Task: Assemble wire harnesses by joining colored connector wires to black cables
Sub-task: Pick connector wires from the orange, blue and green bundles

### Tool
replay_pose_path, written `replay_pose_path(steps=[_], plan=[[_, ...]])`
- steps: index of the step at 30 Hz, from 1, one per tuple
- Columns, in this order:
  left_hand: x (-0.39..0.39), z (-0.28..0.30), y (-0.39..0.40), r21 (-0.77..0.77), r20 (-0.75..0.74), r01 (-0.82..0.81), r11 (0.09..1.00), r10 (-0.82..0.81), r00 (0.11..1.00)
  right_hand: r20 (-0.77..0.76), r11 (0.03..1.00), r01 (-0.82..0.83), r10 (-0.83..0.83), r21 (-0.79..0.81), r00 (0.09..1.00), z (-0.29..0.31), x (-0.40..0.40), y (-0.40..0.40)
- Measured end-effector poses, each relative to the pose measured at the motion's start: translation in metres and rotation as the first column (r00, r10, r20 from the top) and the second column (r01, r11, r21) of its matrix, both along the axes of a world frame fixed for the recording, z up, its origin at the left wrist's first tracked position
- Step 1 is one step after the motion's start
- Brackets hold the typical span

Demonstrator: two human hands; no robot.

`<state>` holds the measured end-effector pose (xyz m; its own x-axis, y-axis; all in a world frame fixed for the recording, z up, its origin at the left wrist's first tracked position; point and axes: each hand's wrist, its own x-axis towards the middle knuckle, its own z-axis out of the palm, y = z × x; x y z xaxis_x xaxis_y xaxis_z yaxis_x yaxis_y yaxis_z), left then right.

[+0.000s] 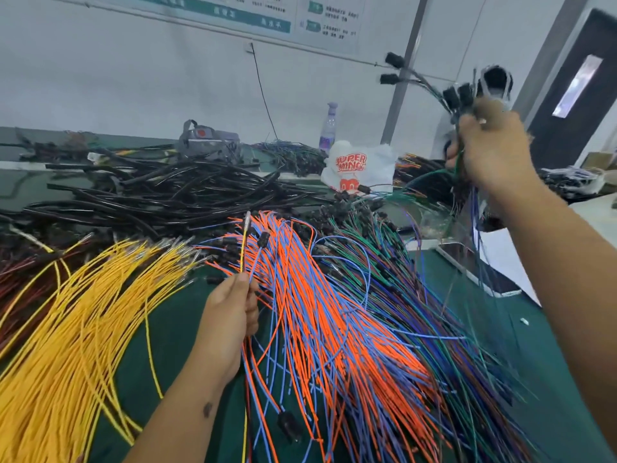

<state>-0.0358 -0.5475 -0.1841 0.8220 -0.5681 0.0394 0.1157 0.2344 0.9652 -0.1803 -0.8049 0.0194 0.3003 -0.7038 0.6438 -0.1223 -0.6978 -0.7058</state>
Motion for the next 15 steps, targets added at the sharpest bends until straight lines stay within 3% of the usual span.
replay_pose_path(steps=[1, 3, 5, 6, 9, 13, 15], plan=[[0.000, 0.000, 0.000, 0.005, -0.001, -0.004, 1.000, 0.004, 1.000, 0.060, 1.000, -0.020, 0.020, -0.001, 0.998, 0.002, 0.005, 0.009], [0.000, -0.001, 0.000, 0.008, -0.010, -0.014, 1.000, 0.014, 1.000, 0.089, 0.980, -0.140, 0.128, 0.143, 0.988, -0.007, 0.017, 0.024], [0.000, 0.000, 0.001, 0.006, -0.012, -0.015, 1.000, 0.015, 1.000, -0.044, 0.916, -0.246, 0.273, 0.317, 0.961, -0.036, 0.030, 0.035], [-0.001, 0.001, 0.001, 0.001, -0.013, -0.013, 1.000, 0.013, 1.000, -0.189, 0.912, -0.219, 0.296, 0.346, 0.936, -0.054, 0.035, 0.036], [-0.002, 0.004, 0.000, -0.043, -0.045, -0.012, 0.999, 0.011, 0.999, -0.598, 0.969, -0.034, 0.178, 0.245, 0.781, -0.107, 0.041, 0.034], [-0.003, 0.004, 0.000, -0.077, -0.054, -0.011, 0.997, 0.007, 0.998, -0.840, 0.989, 0.119, 0.011, 0.090, 0.542, -0.142, 0.035, 0.028], [-0.003, 0.004, 0.001, -0.067, -0.047, -0.016, 0.998, 0.013, 0.999, -0.850, 0.986, 0.164, -0.121, -0.041, 0.513, -0.146, 0.031, 0.028]])
